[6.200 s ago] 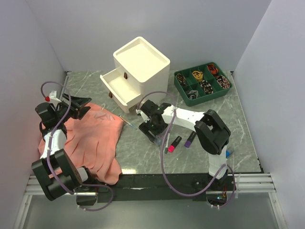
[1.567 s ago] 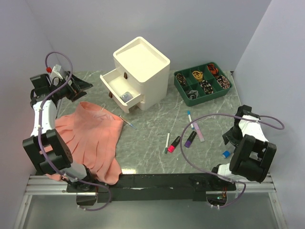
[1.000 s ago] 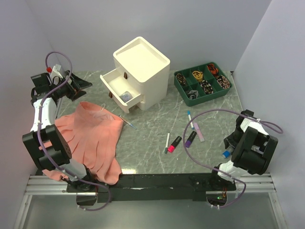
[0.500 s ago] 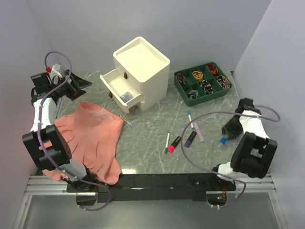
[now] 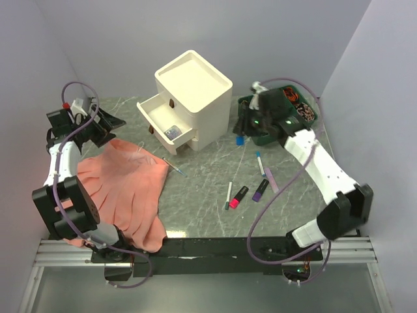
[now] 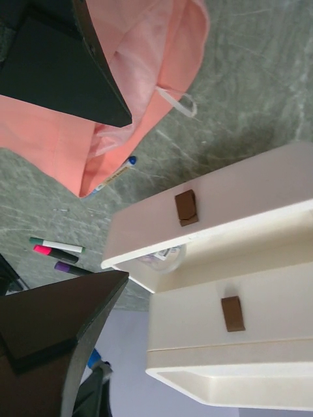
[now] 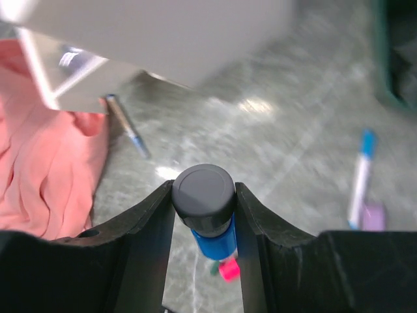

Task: Sort the stationery into containers
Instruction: Place the stationery in the drawer, then close the drawer in the storage box.

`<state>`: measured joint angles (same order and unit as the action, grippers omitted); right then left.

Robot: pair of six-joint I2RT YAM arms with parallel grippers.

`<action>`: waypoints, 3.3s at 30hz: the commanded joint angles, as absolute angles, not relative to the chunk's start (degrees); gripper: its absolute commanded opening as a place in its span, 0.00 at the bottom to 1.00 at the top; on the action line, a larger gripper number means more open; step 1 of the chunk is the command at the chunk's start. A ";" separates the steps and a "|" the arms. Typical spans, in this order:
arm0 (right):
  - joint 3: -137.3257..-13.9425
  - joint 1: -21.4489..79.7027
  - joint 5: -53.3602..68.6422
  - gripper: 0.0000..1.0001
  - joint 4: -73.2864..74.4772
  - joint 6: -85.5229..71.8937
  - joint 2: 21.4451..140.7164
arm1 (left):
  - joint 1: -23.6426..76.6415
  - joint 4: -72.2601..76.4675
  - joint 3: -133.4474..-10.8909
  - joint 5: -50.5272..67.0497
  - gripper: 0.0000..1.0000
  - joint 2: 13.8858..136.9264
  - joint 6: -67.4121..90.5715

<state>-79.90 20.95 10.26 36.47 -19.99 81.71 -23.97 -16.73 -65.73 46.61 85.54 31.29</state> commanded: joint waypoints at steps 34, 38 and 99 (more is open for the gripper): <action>-124.01 45.53 0.09 0.29 4.14 -0.62 130.25 | -24.61 -4.57 -51.42 50.01 1.00 79.45 40.07; -123.75 45.62 -1.41 0.56 3.43 -0.53 129.56 | -24.00 -5.54 -53.08 49.83 1.00 80.68 39.55; -123.93 39.11 -0.18 0.00 8.44 6.24 126.74 | -0.35 23.29 -78.04 59.76 0.01 118.73 62.13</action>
<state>-122.87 38.96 -1.45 6.68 7.31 127.04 -0.75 17.93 -74.00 59.05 116.99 60.45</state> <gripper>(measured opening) 0.008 0.021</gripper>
